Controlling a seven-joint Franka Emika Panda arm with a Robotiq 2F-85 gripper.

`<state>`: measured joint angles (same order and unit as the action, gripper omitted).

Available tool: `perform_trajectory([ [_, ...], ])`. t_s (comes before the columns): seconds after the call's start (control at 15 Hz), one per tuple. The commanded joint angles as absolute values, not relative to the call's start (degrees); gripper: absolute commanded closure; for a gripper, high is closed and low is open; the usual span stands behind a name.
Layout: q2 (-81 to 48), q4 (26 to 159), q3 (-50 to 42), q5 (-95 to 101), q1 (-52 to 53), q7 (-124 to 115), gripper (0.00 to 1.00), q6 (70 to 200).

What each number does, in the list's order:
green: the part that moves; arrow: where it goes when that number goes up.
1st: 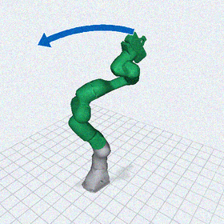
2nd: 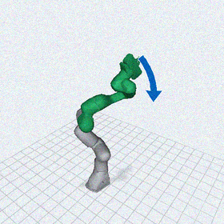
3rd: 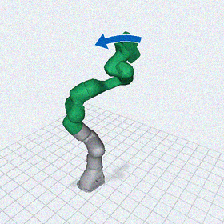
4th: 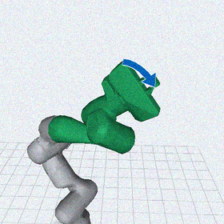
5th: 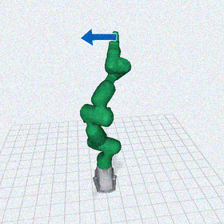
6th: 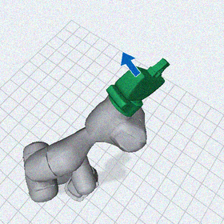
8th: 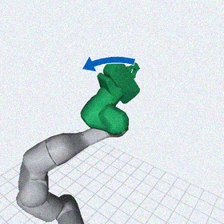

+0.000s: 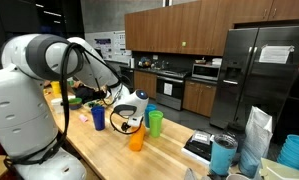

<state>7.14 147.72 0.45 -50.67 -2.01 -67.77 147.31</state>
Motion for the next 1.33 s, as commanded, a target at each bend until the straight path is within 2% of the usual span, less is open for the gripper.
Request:
perform_trajectory([
  [0.0,8.18,151.47,0.34,-50.07,-3.19,-76.23,0.0,153.2],
  [0.13,7.44,152.79,0.58,-50.21,-3.32,-81.28,0.0,156.89],
  [0.6,7.28,151.72,0.17,-50.36,-2.63,-80.8,0.0,155.24],
  [0.93,11.63,156.67,1.67,-46.02,-3.33,-83.69,0.0,167.11],
  [1.2,13.43,161.46,4.81,-35.36,-8.04,-92.32,0.0,176.37],
  [1.27,10.51,158.43,1.74,-38.26,-4.35,-88.73,0.0,174.15],
])
